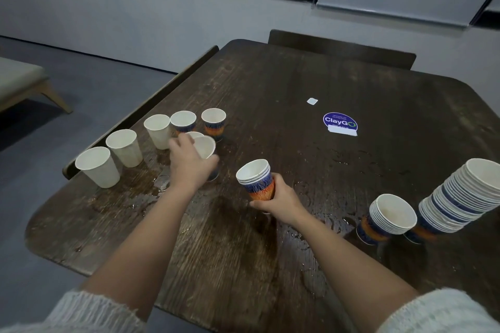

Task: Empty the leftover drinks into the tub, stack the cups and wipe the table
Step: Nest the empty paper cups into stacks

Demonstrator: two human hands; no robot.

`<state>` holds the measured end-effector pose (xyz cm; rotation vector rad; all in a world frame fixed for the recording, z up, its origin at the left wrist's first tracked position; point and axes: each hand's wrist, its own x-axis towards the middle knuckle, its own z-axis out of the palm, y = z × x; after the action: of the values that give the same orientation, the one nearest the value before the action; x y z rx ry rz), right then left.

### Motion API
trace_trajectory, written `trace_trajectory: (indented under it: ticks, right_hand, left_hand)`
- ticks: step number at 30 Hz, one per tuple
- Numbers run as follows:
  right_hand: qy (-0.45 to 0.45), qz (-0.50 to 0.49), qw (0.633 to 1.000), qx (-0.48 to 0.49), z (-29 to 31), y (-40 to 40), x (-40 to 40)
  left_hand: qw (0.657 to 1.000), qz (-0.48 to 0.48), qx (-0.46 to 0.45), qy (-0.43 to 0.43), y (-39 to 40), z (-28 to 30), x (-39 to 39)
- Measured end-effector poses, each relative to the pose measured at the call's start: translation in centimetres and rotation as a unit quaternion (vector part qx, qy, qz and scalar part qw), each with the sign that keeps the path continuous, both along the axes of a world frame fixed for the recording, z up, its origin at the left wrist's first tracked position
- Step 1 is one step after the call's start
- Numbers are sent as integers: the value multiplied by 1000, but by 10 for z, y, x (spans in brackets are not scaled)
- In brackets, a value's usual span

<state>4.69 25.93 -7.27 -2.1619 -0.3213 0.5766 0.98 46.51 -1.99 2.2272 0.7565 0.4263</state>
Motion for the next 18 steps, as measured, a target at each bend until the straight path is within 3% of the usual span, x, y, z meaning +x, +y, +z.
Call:
trace_trajectory:
  ticks: [2, 5, 13, 18]
  right_hand:
    - [-3, -2, 1000, -4, -3, -3, 0]
    - [-8, -15, 1000, 5, -6, -6, 0]
    - [-48, -77, 993, 72, -1, -9, 1]
    - [-64, -121, 987, 80, 5, -27, 0]
  left_hand:
    - [997, -42, -21, -57, -17, 23, 6]
    - [990, -118, -43, -63, -39, 45, 12]
    - [959, -267, 0, 91, -84, 14, 17]
    - [954, -298, -29, 18, -107, 8, 21]
